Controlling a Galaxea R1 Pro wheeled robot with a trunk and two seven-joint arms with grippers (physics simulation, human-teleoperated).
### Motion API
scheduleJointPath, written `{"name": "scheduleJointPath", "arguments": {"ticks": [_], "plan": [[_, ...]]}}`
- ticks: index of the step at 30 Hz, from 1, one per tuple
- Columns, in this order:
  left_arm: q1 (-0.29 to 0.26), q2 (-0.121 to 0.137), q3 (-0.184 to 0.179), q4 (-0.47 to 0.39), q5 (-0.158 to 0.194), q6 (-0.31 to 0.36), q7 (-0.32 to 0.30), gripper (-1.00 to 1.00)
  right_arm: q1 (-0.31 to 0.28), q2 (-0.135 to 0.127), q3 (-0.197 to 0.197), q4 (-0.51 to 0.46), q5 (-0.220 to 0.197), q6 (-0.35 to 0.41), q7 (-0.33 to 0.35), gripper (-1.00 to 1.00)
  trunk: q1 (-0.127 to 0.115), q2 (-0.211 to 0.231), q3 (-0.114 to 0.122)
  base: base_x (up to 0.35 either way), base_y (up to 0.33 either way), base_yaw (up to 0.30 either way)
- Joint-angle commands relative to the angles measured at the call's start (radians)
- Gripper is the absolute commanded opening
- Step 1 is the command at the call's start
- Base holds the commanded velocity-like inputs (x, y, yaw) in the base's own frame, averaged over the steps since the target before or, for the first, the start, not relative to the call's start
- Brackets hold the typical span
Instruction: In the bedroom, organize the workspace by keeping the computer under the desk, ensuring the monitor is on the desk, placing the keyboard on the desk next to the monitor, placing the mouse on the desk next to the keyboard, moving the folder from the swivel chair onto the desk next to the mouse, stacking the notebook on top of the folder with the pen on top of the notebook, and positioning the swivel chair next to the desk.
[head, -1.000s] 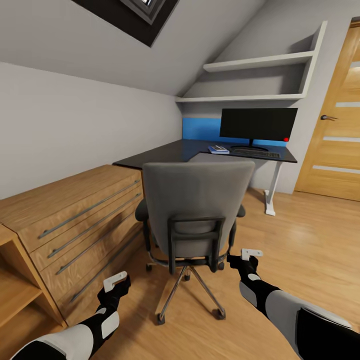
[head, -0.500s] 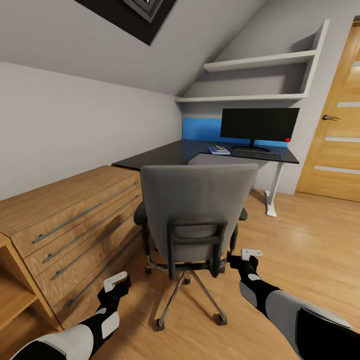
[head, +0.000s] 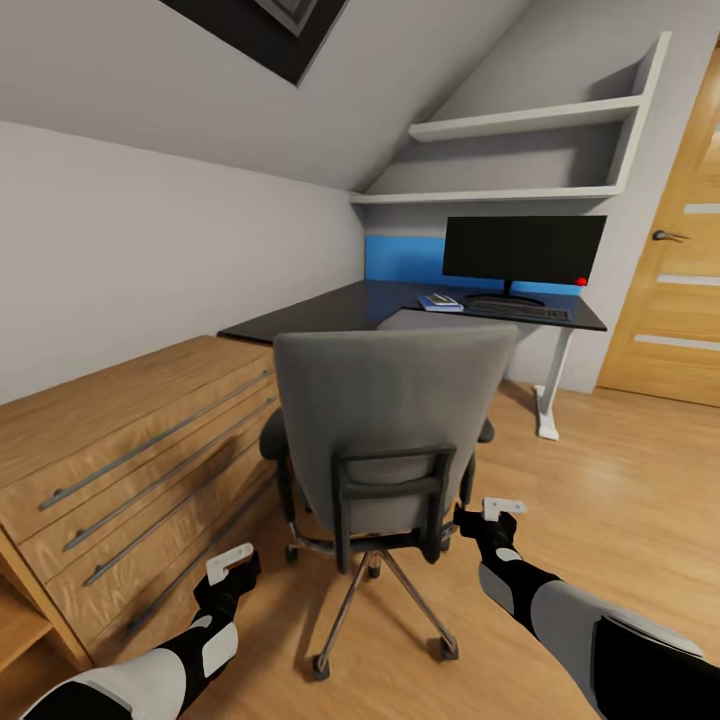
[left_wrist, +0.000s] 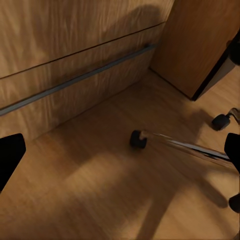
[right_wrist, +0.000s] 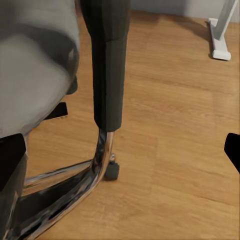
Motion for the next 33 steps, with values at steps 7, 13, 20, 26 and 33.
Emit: {"name": "scheduleJointPath", "arguments": {"ticks": [7,13,20,26,33], "plan": [[0.000,0.001,-0.007,0.000,0.000,-0.001,0.009,1.00,0.000,-0.005,0.008,0.010,-0.006,0.007,-0.009,1.00,0.000,0.000,-0.001,0.054,0.000,0.000],[0.000,0.001,-0.007,0.000,0.000,-0.002,0.009,1.00,0.000,-0.007,0.008,0.016,-0.006,0.008,-0.009,1.00,0.000,0.000,-0.001,0.005,0.000,0.000],[-0.001,0.001,-0.007,0.000,0.000,-0.002,0.009,1.00,0.000,-0.007,0.008,0.016,-0.008,0.003,-0.010,1.00,0.000,0.000,-0.001,0.000,0.000,0.000],[0.000,0.002,-0.007,0.000,0.000,-0.002,0.009,1.00,0.000,-0.007,0.008,0.016,-0.008,0.002,-0.010,1.00,0.000,0.000,-0.001,0.000,0.000,0.000],[-0.001,0.003,-0.007,0.000,0.000,-0.002,0.009,1.00,0.000,-0.007,0.009,0.017,-0.008,0.001,-0.010,1.00,0.000,0.000,-0.001,0.000,0.000,0.000]]}}
